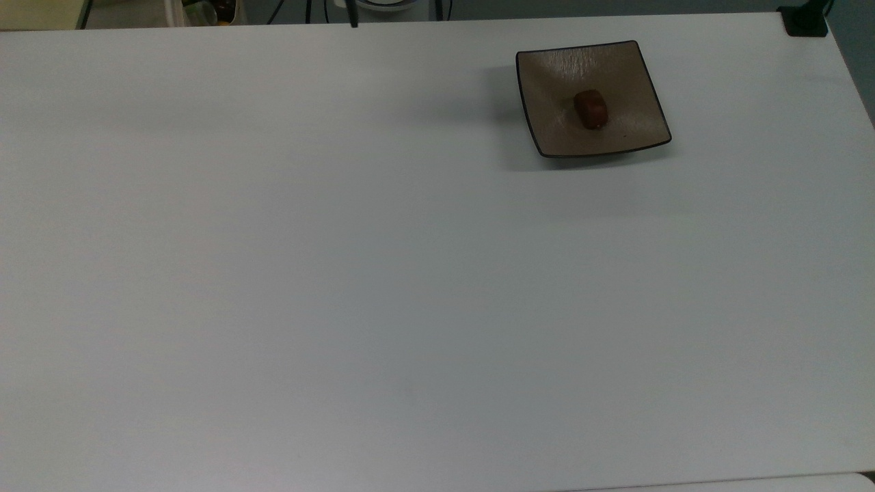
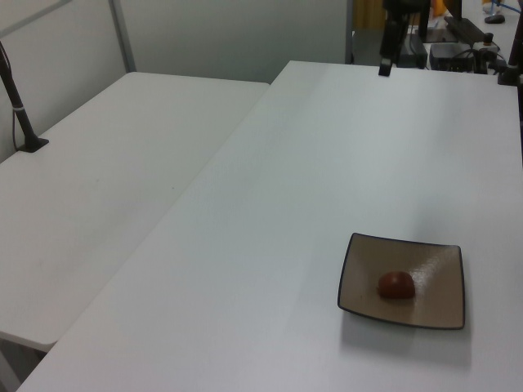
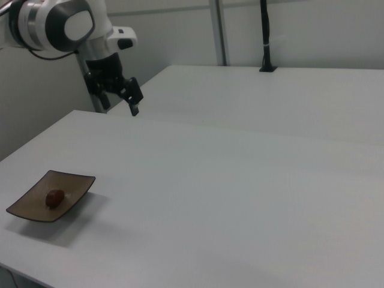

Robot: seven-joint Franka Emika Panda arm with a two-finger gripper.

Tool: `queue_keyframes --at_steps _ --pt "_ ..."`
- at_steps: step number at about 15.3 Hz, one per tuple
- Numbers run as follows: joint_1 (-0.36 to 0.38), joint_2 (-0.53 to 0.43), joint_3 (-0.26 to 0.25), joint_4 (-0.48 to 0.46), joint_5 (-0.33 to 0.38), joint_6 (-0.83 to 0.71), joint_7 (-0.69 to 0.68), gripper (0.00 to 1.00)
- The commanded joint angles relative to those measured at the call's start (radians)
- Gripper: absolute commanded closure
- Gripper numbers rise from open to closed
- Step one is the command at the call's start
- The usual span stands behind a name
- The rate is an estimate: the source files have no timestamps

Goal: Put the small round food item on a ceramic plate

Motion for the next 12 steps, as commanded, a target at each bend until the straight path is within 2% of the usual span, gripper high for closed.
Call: queue_keyframes --at_steps 1,3,12 --pt "-0.017 0.035 -0.001 0.062 -0.01 -0.026 -0.055 0.0" --pt "-0.017 0.038 -0.001 0.049 -0.009 -0.017 -0.12 0.0" --pt "-0.011 0.037 -0.001 0.046 -0.004 -0.023 -0.112 0.0"
